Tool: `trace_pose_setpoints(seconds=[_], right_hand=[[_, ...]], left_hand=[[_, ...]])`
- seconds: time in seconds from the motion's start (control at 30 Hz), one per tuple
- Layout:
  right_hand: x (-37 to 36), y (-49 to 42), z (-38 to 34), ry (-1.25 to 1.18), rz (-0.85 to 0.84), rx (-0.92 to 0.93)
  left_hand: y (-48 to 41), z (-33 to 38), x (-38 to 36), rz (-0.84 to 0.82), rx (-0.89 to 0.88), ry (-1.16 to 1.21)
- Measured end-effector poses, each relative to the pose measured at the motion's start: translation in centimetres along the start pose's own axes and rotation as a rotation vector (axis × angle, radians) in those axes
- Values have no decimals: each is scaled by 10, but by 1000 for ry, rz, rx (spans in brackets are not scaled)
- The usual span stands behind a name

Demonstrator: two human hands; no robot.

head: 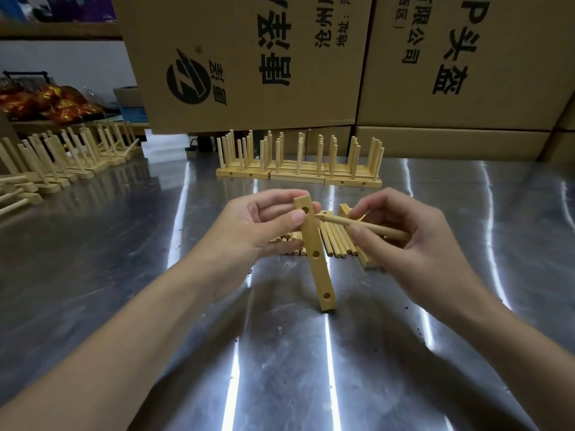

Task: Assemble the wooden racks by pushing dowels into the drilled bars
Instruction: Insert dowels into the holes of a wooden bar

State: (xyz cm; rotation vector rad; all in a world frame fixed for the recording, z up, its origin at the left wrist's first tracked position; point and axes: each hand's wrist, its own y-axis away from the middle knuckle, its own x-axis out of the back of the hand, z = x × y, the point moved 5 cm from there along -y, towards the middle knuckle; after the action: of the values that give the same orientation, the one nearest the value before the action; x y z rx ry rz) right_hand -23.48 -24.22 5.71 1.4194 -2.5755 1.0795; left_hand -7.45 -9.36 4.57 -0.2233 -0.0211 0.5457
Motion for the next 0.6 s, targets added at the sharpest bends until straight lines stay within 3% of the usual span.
trace_pose_setpoints(seconds=[0.33, 0.6], right_hand=[[-2, 2, -10, 147, 56, 89], [1, 4, -22, 415, 105, 134]], left_hand=[[-2, -12, -13, -124, 15, 203], [-2, -8, -11, -83, -18, 120]])
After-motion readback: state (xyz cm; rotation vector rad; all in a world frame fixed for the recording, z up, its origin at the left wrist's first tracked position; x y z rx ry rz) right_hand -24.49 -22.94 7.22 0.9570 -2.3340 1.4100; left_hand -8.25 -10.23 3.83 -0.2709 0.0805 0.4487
